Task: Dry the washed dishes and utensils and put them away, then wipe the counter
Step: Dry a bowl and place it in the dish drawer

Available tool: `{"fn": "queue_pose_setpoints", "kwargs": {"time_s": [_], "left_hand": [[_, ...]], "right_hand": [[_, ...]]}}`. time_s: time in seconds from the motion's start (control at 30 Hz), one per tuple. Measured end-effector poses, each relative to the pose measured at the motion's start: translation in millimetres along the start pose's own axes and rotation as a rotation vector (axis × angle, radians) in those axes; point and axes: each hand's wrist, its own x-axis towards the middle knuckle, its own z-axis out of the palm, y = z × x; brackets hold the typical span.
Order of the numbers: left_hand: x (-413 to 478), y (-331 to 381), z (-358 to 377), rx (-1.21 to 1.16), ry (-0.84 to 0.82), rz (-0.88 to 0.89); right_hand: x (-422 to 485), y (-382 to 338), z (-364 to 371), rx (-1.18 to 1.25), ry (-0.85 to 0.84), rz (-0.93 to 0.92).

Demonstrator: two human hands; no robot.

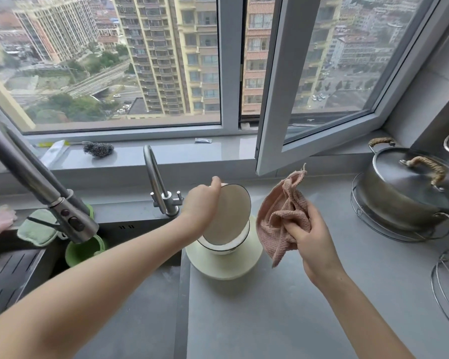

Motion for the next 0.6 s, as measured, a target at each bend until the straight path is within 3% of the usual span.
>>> {"fn": "queue_pose_setpoints", "kwargs": {"time_s": [0.07,0.1,0.17,0.23,0.3,0.33,0.4,0.47,0.53,0.6], "left_hand": [[-1.0,-7.2,-1.2,-0.168,0.033,-0.100],[-3.8,-9.0,-2.7,-0.255,0.034,-0.141],[-9.2,-10.3,-2.3,-0.412,0.018,-0.163],[-18.6,-5.6,-10.9,-0.504,0.026,-0.145],[-20.9,-4.1,-18.9,-0.460,0.055,-0.122],[-21.7,-6.4,-22.6,-0.421,0.039,-0.131],[-26.5,-15.8,-28.3,-0.384,-0.084,-0.166],[-35.1,-25.1,-29.7,-0.429,-0.260,-0.163],[-43.9,-29.7,-29.8,-0.541,-0.372,-0.152],[-51.3,-30.2,-32.3,-0.651,-0.415,-0.124]], "right_hand": [[-3.0,-0.9,11.2,-0.090,-0.066,-0.131],[-2.5,1.4,19.6,-0.252,-0.077,-0.239],[5.9,12.3,39.8,-0.846,-0.090,-0.423],[16.3,31.1,63.3,-1.268,-0.204,-0.480],[8.9,24.4,84.8,-1.339,-0.438,-0.395],[2.9,18.8,89.2,-1.252,-0.576,-0.305],[-10.4,10.6,87.3,-0.942,-0.825,-0.116],[-20.6,3.5,74.1,-0.873,-1.002,-0.041],[-25.6,-1.6,57.7,-1.150,-1.054,-0.202],[-26.0,-1.8,43.1,-1.402,-0.923,-0.652]]}}
